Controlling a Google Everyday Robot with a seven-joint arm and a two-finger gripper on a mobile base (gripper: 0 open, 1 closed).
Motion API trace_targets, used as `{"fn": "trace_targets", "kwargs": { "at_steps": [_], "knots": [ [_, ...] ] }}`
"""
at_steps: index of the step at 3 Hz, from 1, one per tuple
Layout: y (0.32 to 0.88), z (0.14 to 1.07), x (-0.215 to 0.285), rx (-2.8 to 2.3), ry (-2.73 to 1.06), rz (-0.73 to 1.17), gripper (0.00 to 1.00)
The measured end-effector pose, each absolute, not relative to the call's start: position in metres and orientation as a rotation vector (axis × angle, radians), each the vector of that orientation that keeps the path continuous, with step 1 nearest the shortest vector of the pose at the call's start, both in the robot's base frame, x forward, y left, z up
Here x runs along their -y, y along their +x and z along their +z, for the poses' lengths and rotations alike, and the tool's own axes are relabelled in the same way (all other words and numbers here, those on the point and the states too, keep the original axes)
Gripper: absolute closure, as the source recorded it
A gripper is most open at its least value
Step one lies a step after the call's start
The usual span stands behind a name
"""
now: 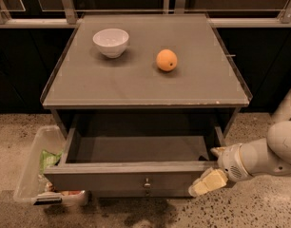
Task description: Open top drawer
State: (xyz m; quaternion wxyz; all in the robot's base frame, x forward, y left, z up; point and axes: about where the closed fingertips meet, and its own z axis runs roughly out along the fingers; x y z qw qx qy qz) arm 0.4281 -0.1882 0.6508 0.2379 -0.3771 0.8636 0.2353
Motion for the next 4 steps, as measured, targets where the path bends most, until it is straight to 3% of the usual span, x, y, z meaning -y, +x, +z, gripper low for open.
{"fn": "trace_targets", "kwargs": {
  "at_steps": [2,4],
  "knots": [
    [0.413,0.656,0.197,-2.391,-0.992,0.619,0.0],
    [0.444,0.693,0.196,-2.332,-1.078,0.418,0.0]
  ]
}}
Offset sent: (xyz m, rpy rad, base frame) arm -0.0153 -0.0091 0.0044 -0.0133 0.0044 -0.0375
